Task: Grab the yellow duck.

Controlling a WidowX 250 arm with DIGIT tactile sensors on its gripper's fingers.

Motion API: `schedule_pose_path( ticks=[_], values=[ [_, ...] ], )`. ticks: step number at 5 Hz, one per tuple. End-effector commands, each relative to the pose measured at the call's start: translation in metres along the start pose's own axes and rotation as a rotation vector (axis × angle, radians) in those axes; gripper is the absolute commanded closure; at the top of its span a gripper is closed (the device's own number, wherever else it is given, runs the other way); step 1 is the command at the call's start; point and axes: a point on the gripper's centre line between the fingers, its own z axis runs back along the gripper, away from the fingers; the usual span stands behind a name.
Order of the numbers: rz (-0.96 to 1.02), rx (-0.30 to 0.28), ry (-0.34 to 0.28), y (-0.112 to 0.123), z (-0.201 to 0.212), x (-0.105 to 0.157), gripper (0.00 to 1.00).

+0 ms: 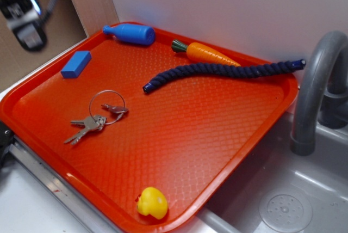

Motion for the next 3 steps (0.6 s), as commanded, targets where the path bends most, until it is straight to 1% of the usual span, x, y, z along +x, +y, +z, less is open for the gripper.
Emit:
schedule_pose_path(
  ticks=[1, 2, 3],
  values=[
    [-0.500, -0.101, -0.212, -0.083, -0.017, 0.039, 0.00],
    [-0.750, -0.123, -0.229, -0.105, -0.036, 0.046, 0.00],
    [-0.990, -0.206, -0.182, -0.122, -0.056, 0.031, 0.00]
  ],
)
